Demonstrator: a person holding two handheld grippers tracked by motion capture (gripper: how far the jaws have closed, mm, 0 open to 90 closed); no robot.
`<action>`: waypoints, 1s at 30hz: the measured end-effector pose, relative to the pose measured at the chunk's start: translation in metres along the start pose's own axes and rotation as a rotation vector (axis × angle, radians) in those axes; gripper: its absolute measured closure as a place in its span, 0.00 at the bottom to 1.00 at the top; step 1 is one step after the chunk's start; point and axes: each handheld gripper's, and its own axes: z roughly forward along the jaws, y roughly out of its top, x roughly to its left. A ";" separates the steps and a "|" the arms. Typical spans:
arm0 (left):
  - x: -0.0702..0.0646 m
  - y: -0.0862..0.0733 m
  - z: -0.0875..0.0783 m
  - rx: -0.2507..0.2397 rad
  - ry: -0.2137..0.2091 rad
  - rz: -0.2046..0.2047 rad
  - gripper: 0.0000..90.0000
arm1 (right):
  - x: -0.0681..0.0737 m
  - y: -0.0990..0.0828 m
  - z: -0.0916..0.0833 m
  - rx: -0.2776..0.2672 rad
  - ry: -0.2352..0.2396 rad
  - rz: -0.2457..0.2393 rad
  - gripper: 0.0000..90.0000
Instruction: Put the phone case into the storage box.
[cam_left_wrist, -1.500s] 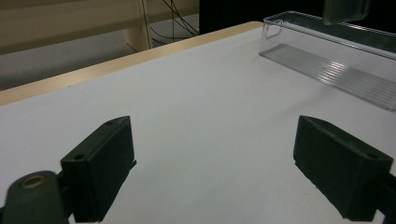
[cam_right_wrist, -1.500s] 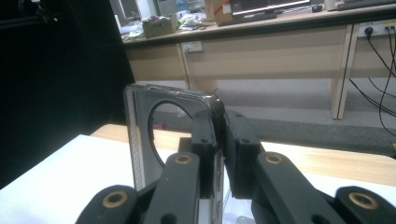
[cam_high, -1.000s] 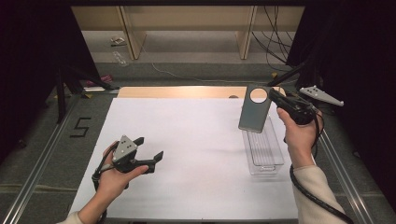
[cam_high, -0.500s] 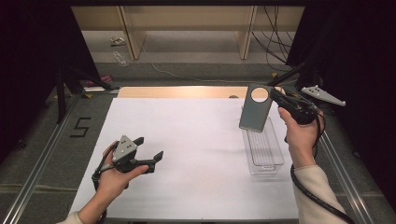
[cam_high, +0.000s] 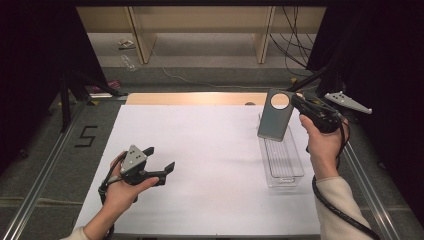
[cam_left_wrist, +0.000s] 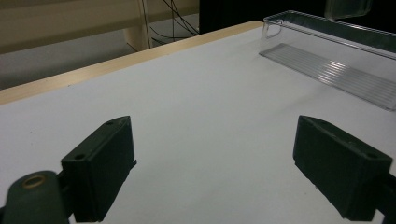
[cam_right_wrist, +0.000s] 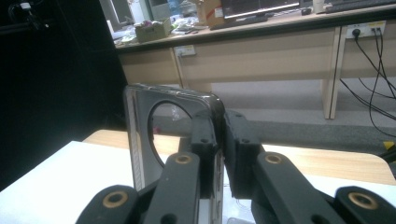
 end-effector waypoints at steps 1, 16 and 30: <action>0.000 0.000 0.000 0.001 -0.001 0.002 0.13 | 0.000 0.000 0.000 -0.002 -0.001 -0.002 0.93; 0.000 0.000 0.000 0.003 -0.002 0.003 0.13 | -0.006 0.000 -0.002 -0.003 -0.022 -0.005 0.93; 0.000 0.000 0.000 0.002 0.000 0.002 0.13 | -0.008 0.001 -0.002 -0.003 -0.029 -0.010 0.93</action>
